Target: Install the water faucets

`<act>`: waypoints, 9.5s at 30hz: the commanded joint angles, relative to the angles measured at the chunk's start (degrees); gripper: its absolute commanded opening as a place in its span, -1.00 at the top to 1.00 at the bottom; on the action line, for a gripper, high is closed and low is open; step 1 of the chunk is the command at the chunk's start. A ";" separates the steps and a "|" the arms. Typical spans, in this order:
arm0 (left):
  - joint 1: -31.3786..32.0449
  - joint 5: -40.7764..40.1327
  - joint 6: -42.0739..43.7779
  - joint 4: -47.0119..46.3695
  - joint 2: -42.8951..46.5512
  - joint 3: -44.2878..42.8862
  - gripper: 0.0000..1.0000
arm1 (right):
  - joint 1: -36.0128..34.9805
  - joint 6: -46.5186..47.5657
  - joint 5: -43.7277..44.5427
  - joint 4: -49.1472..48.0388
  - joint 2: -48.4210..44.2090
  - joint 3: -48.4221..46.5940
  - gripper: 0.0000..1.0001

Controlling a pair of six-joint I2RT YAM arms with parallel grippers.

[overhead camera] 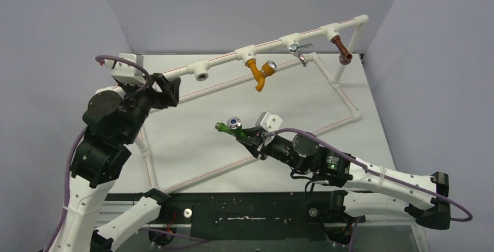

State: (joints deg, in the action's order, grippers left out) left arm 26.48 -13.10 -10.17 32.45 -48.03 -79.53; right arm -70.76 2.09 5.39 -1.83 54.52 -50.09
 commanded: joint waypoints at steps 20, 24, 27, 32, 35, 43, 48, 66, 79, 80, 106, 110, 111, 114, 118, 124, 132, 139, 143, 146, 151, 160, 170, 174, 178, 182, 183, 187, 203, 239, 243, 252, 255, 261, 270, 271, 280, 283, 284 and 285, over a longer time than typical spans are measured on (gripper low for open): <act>-5.58 -26.60 10.46 -3.52 -20.34 -14.14 -0.36 | 13.55 2.38 6.17 1.35 18.24 -18.46 1.00; -8.33 -24.89 8.66 -2.98 -21.93 -13.78 -0.35 | 14.44 0.53 7.26 1.61 20.61 -20.67 1.00; -10.00 -22.80 7.20 -1.78 -23.06 -14.26 -0.34 | 16.27 -1.34 7.53 1.65 23.15 -22.46 1.00; -10.66 -21.20 6.59 -0.69 -23.78 -14.22 -0.35 | 20.24 -4.88 8.02 1.65 25.44 -23.34 1.00; -10.66 -20.61 6.64 0.11 -23.95 -14.23 -0.35 | 22.35 -5.99 9.66 1.45 26.36 -23.89 1.00; -10.62 -20.15 7.21 1.39 -24.44 -14.29 -0.37 | 28.84 -7.84 10.57 1.21 27.34 -24.65 1.00; -10.60 -16.19 6.71 3.19 -25.88 -14.85 -0.35 | 31.40 -7.61 11.75 1.29 24.93 -22.85 1.00; -10.49 4.78 0.67 22.62 -21.48 -14.64 0.24 | 34.32 -5.32 16.41 5.40 17.18 -18.45 1.00; -10.48 8.22 -0.45 24.06 -14.42 -8.78 0.19 | 34.46 -5.84 11.02 9.06 10.37 -15.13 1.00; -10.55 7.00 -0.46 23.31 -13.99 -8.26 0.10 | 34.39 -6.05 9.48 8.72 9.69 -14.55 1.00; -10.65 -15.96 2.35 -5.65 -16.71 -6.44 -0.29 | 16.15 -2.54 -8.31 2.29 0.20 -5.43 1.00; -10.66 -16.42 2.83 -8.03 -17.58 -2.97 -0.29 | 15.28 -2.62 -10.82 -1.40 -1.43 -3.72 1.00; -10.66 -16.88 3.02 -9.31 -17.70 -1.58 -0.29 | 15.15 -2.66 -11.38 -1.90 -1.78 -3.40 1.00; -10.66 -17.72 3.23 -12.36 -17.52 1.81 -0.29 | 14.74 -2.57 -12.24 -3.09 -2.41 -2.39 1.00; -10.66 -18.43 3.49 -15.53 -16.56 5.88 -0.29 | 14.38 -2.53 -11.97 -3.44 -2.41 -1.88 1.00; -10.66 -19.10 3.14 -16.42 -15.74 8.55 -0.29 | 14.08 -2.86 -10.65 -4.20 -2.14 -1.68 1.00; -10.66 -16.20 2.40 -15.41 -13.85 12.16 -0.30 | 12.46 -2.60 -5.78 -7.37 -2.47 -0.94 1.00; -10.66 -15.74 1.54 -15.77 -14.18 14.66 -0.32 | 6.28 2.98 10.97 -12.32 -1.43 -0.56 1.00; -10.66 -14.68 1.38 -17.36 -12.99 17.47 -0.32 | 2.45 10.25 17.95 -15.33 0.51 -1.06 1.00; -10.66 -14.33 1.47 -17.94 -12.38 18.99 -0.33 | 0.45 15.94 21.81 -16.87 2.41 -1.80 1.00; -10.65 -13.25 1.15 -18.30 -12.26 20.04 -0.33 | -2.55 25.90 27.45 -22.82 5.20 -1.91 1.00; -11.10 -13.02 0.33 -18.18 -11.92 21.16 -0.33 | -6.83 34.08 32.84 -34.02 10.28 -3.13 1.00; -10.99 -12.73 0.33 -18.20 -11.91 21.49 -0.34 | -6.33 36.41 34.16 -37.11 13.29 -4.66 1.00; -11.01 -12.69 0.33 -18.07 -11.86 21.49 -0.34 | -5.80 36.13 33.97 -36.96 14.13 -5.54 1.00; -11.01 -12.73 0.42 -18.20 -11.82 21.54 -0.34 | -4.86 34.96 33.23 -35.73 14.85 -6.57 1.00; -11.01 -12.64 0.49 -18.21 -11.91 21.56 -0.34 | -3.94 33.38 32.43 -34.71 15.29 -6.92 1.00; -11.01 -12.68 0.50 -18.24 -11.97 21.59 -0.34 | -3.80 33.03 32.35 -34.41 15.43 -7.00 1.00; -11.01 -12.73 0.59 -18.21 -11.92 21.61 -0.34 | -3.42 31.87 31.39 -33.75 15.27 -6.97 1.00; -11.01 -12.47 0.60 -18.27 -12.06 21.71 -0.34 | -3.33 29.29 28.68 -31.39 15.96 -8.20 1.00; -11.01 -12.44 0.77 -18.19 -12.15 21.78 -0.35 | -3.25 26.66 28.99 -27.56 13.36 -8.43 1.00; -11.01 -12.39 0.78 -18.21 -12.10 21.83 -0.35 | -3.15 27.28 29.43 -28.04 13.07 -8.61 1.00; -11.01 -12.30 0.77 -18.23 -12.17 21.79 -0.35 | -2.74 27.36 29.64 -28.50 13.29 -8.88 1.00; -10.97 -12.30 0.77 -18.20 -12.22 21.80 -0.35 | -2.46 27.44 29.86 -28.67 13.59 -9.04 1.00; -11.01 -12.22 0.77 -18.11 -12.26 21.76 -0.35 | -2.11 27.38 29.87 -29.02 13.51 -9.13 1.00; -11.01 -12.08 0.77 -18.12 -12.27 21.81 -0.35 | -1.42 27.09 29.90 -29.51 14.53 -9.69 1.00; -11.01 -12.12 0.77 -18.12 -12.26 21.83 -0.35 | -1.38 27.16 29.94 -29.59 14.56 -9.68 1.00; -11.01 -12.12 0.77 -18.12 -12.31 21.79 -0.35 | -0.98 26.77 29.90 -29.27 14.44 -9.90 1.00; -11.01 -12.12 0.78 -18.12 -12.35 21.78 -0.35 | -0.75 26.36 29.94 -28.86 14.77 -9.78 1.00; -11.01 -12.12 0.77 -18.01 -12.37 21.80 -0.35 | -0.70 26.31 30.01 -28.85 14.96 -9.76 1.00; -11.01 -12.12 0.77 -18.11 -12.39 21.81 -0.35 | -0.69 26.24 30.03 -28.85 15.18 -9.70 1.00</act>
State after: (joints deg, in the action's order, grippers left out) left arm 14.83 -28.25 -10.31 -1.63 -59.37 -62.28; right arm -72.38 29.02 34.13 -26.65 69.80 -56.90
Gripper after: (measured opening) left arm 0.674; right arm 0.226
